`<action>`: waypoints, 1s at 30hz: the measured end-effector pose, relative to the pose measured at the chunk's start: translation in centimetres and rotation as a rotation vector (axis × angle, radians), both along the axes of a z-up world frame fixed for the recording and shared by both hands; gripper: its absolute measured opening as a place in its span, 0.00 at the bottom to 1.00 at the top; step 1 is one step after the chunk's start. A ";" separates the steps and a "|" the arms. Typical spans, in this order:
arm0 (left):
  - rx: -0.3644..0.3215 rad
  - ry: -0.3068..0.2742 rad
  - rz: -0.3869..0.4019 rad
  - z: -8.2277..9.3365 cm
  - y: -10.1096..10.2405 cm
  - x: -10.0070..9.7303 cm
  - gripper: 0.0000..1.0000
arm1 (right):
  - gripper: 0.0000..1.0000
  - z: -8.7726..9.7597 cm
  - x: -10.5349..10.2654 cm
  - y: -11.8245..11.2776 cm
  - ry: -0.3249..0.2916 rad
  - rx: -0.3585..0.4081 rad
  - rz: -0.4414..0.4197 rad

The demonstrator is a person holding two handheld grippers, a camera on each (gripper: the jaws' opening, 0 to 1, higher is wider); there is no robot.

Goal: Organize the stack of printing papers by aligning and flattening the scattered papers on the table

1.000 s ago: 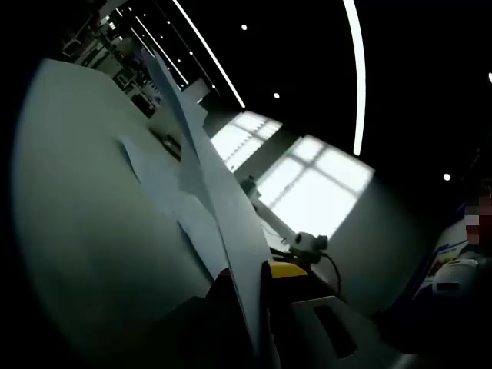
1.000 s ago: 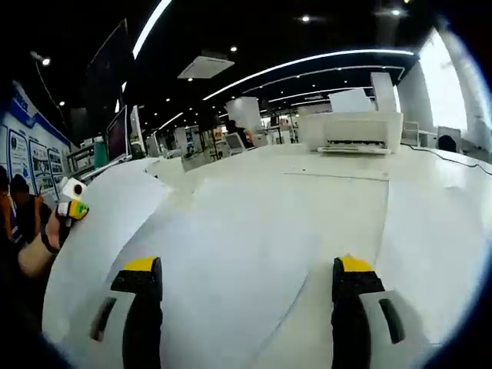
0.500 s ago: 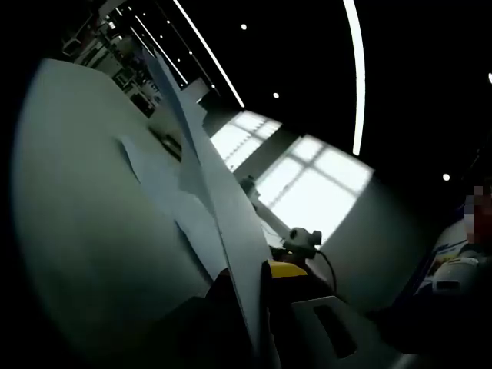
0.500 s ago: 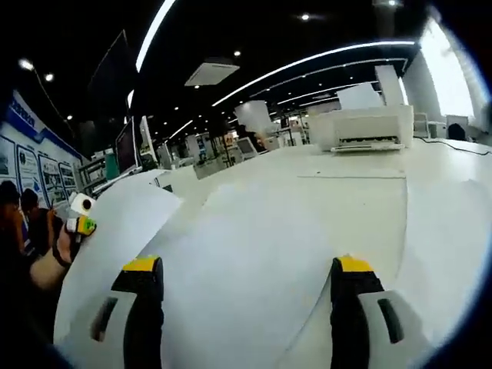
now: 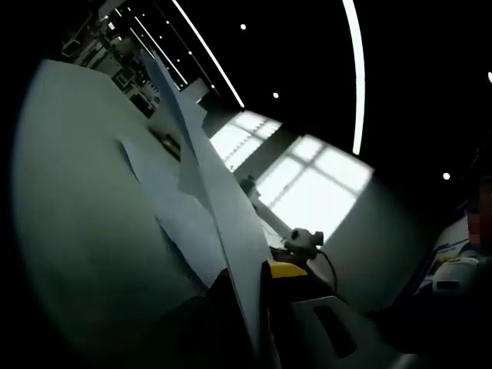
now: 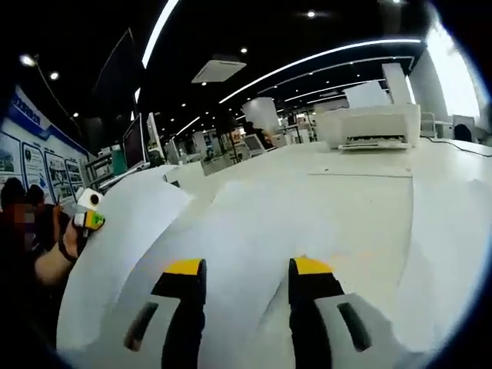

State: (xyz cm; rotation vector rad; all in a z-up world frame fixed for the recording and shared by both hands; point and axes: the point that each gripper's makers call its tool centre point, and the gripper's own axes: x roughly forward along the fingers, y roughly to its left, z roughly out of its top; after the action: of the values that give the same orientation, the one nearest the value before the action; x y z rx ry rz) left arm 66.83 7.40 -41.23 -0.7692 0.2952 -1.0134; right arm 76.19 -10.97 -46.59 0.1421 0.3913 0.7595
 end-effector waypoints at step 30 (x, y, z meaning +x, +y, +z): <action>-0.006 -0.002 0.001 -0.1 0.3 0.2 0.06 | 0.00 -0.6 -0.3 -0.3 -0.069 -0.139 0.013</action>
State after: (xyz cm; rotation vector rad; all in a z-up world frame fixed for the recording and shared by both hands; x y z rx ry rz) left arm 67.07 7.73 -41.32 -0.7737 0.2898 -1.0143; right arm 75.89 -11.30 -47.17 -0.0173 0.3780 0.7458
